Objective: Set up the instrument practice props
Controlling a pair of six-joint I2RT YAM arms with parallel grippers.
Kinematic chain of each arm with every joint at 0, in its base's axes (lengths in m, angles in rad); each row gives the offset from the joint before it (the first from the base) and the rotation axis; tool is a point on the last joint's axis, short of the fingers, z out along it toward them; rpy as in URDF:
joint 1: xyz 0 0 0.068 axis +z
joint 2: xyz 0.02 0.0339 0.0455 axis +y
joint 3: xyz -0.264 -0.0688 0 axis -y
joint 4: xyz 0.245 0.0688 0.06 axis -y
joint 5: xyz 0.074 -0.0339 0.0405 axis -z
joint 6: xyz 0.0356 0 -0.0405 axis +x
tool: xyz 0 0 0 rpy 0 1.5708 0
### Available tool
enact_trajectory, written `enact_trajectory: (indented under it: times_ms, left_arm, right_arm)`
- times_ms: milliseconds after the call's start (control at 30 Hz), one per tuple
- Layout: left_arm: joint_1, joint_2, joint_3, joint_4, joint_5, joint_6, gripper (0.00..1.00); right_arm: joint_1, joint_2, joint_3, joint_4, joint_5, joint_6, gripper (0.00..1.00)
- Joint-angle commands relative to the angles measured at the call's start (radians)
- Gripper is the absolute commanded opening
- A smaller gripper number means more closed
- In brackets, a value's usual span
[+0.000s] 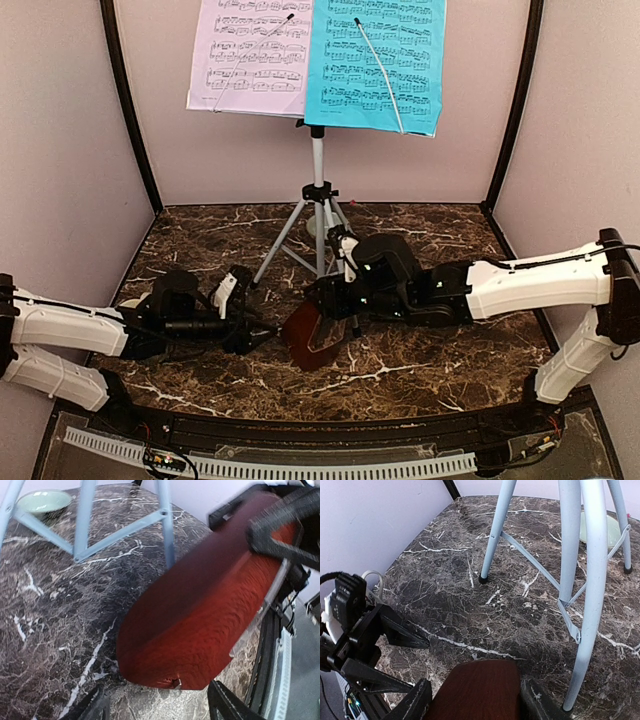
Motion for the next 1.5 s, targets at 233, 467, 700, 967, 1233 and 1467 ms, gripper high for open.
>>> enact_trajectory:
  times_ms: [233, 467, 700, 967, 1233, 1467]
  left_arm:
    - [-0.154, 0.037, 0.009, -0.058, -0.208, 0.283, 0.71]
    - [-0.162, 0.058, 0.016, -0.048, -0.211, 0.324, 0.71]
    - [-0.179, 0.085, 0.026, -0.047, -0.184, 0.335, 0.71]
    - [-0.186, 0.078, 0.007, -0.005, -0.122, 0.33, 0.72]
    - [-0.189, 0.111, 0.015, -0.008, -0.077, 0.329, 0.75]
    - [-0.195, 0.12, 0.021, -0.023, -0.121, 0.351, 0.76]
  right_arm:
    - [-0.021, -0.052, 0.017, 0.174, -0.146, 0.006, 0.0]
    - [-0.022, -0.059, 0.011, 0.195, -0.191, 0.009, 0.0]
    - [-0.022, -0.053, 0.016, 0.198, -0.203, 0.012, 0.0]
    - [-0.024, -0.048, 0.016, 0.202, -0.208, 0.01, 0.0]
    - [-0.024, -0.044, 0.016, 0.204, -0.215, 0.006, 0.0]
    - [-0.025, -0.043, 0.021, 0.202, -0.215, 0.005, 0.0]
